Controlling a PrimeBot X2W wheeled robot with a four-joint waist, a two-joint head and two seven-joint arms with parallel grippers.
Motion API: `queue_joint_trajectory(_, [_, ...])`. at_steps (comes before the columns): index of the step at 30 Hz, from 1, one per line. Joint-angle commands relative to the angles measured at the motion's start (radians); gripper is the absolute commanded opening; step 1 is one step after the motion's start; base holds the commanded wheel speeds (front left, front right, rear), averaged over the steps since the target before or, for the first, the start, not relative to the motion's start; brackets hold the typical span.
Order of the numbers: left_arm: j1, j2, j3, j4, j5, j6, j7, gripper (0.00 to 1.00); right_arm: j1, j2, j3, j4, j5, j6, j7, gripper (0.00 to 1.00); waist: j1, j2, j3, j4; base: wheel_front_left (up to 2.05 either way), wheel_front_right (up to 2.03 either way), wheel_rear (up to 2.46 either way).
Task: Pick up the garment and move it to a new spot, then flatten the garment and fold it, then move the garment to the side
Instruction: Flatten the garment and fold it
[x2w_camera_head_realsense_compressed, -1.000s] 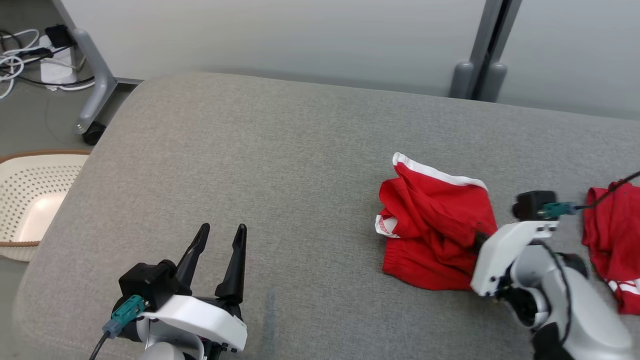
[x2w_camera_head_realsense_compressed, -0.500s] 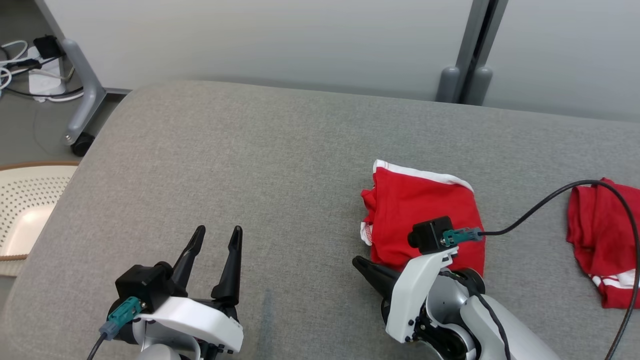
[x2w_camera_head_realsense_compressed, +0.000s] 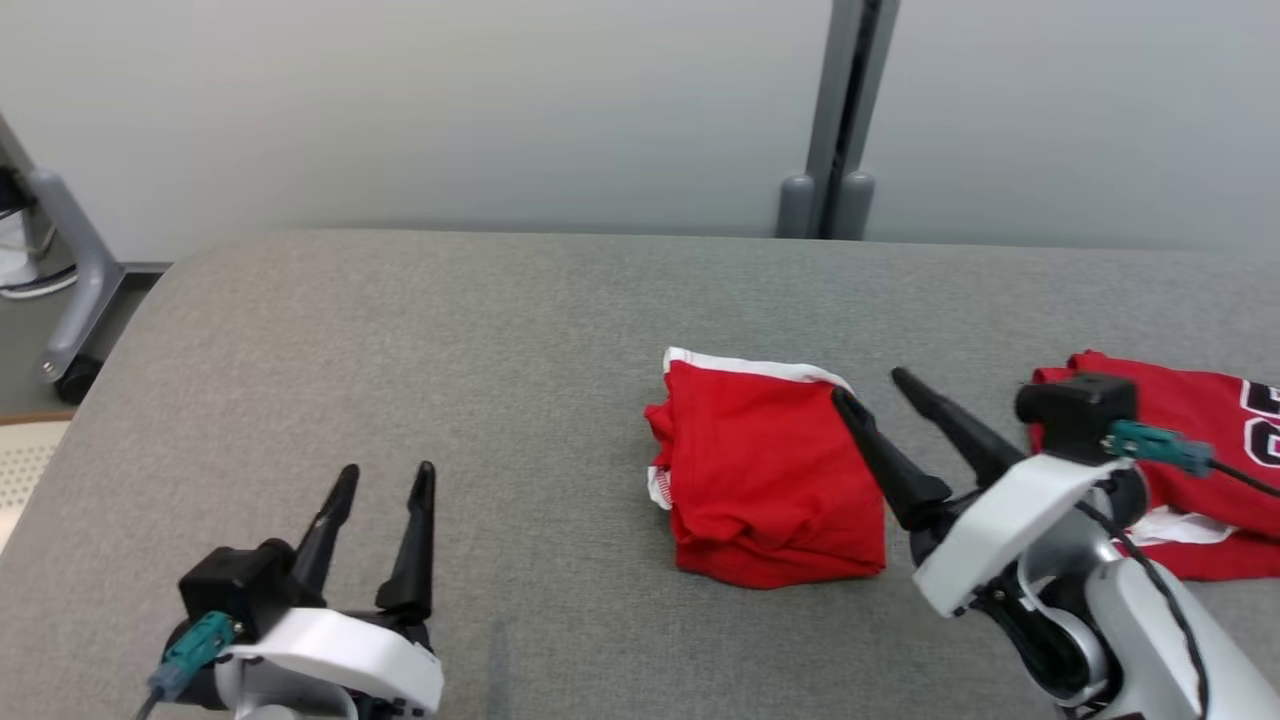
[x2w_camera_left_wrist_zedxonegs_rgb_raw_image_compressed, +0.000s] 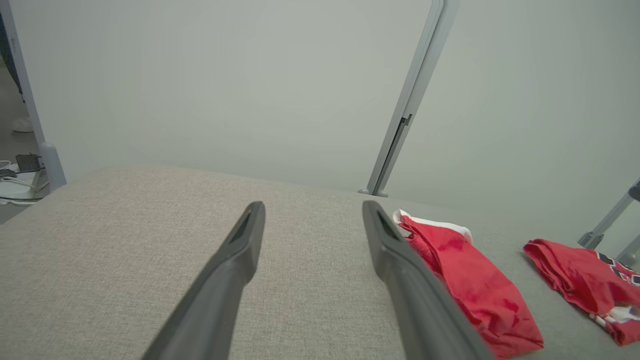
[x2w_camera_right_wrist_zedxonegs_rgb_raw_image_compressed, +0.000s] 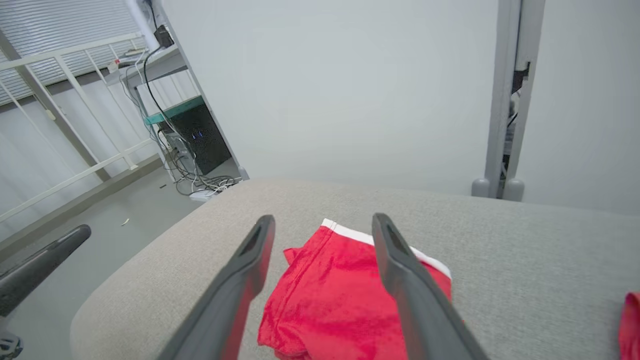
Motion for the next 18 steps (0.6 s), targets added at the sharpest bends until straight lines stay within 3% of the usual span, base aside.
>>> queue_joint_trajectory(1, [0.009,0.014,0.02,-0.01,-0.003,0.008,-0.002,1.0,0.03,-0.005,-0.029,-0.037,-0.017,0.0,-0.021,1.0,0.0,0.0,-0.016,-0.028,0.0,0.0,0.0])
queue_joint_trajectory(11, [0.048,0.059,0.13,-0.088,0.025,0.031,-0.01,1.0,0.191,0.008,-0.258,-0.273,-0.216,0.0,-0.094,1.0,0.0,0.0,-0.019,-0.1,0.0,0.0,0.0])
queue_joint_trajectory(18, [0.105,0.042,0.181,-0.113,0.096,0.024,-0.011,1.0,0.308,0.066,-0.366,-0.316,-0.308,0.0,-0.166,1.0,0.0,0.0,-0.011,-0.115,0.0,0.0,0.0])
